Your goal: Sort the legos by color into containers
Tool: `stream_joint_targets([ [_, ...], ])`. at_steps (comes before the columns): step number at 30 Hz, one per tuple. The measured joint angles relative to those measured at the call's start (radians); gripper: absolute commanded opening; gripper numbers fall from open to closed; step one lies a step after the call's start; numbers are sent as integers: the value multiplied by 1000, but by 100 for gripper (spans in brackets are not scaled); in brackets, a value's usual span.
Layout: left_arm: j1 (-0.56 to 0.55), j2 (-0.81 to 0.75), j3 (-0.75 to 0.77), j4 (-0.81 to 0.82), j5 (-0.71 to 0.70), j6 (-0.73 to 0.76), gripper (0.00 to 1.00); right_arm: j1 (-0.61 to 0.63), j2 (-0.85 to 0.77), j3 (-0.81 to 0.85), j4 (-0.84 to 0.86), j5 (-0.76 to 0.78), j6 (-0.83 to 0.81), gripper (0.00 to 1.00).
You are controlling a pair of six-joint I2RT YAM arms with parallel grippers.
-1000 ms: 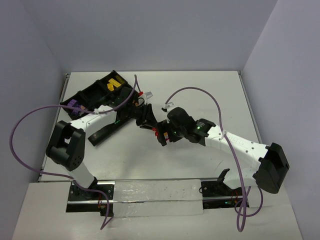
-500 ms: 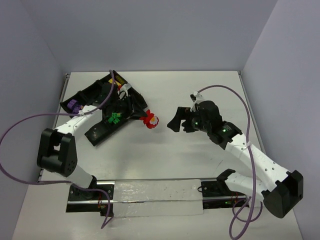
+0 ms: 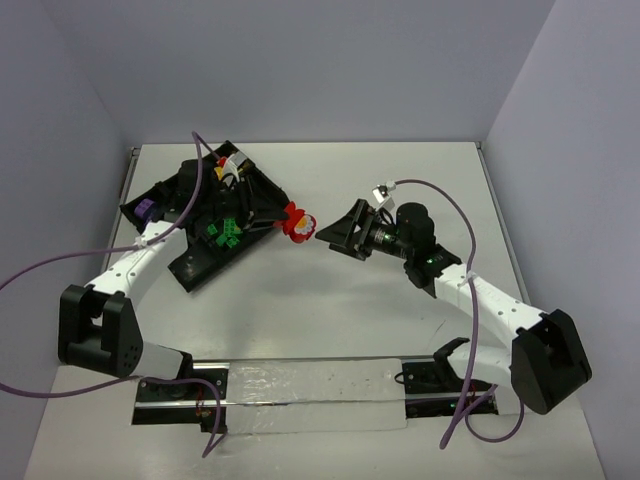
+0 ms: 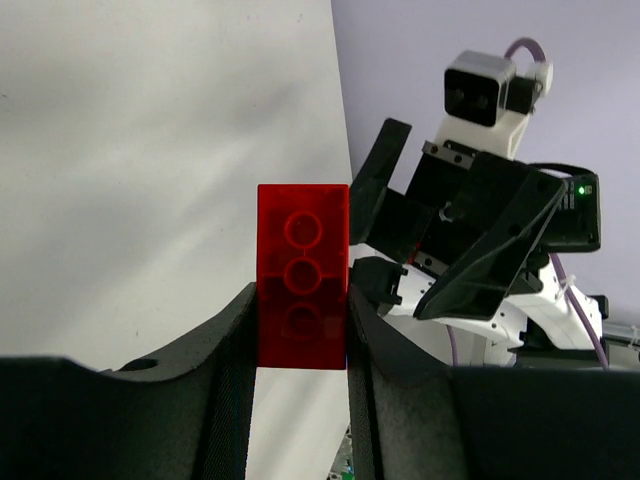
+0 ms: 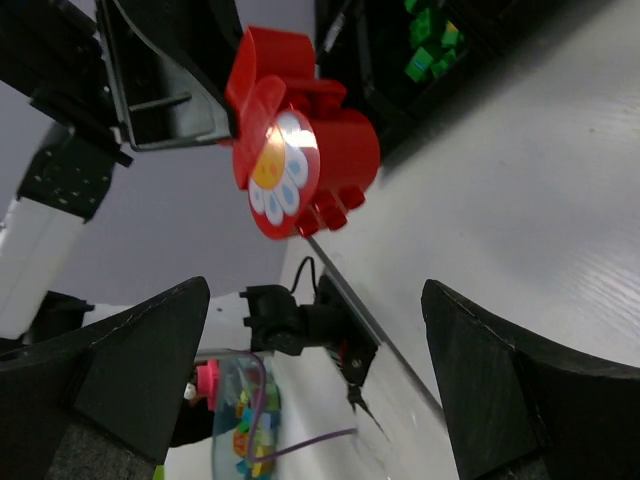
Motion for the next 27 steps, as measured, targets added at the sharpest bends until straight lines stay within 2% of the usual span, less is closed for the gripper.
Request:
stream_joint_targets([
  [6,0,-44,-13,19,31,-8,0,-7,99,0,195,-45,99,93],
  [12,0,-59,-14,46,56,-21,0,-7,171,3,276,-66,133,92],
  [16,1,-59,-14,57,68,-29,0,-7,227,30,329,-108,135,87],
  [22,2,-59,-14,58,77,-30,0,-3,288,59,451,-181,157,63],
  [26,4,-59,-14,59,85,-31,0,2,350,100,531,-242,201,32],
  [27,5,-59,-14,59,86,-31,0,2,355,100,537,-245,205,31],
])
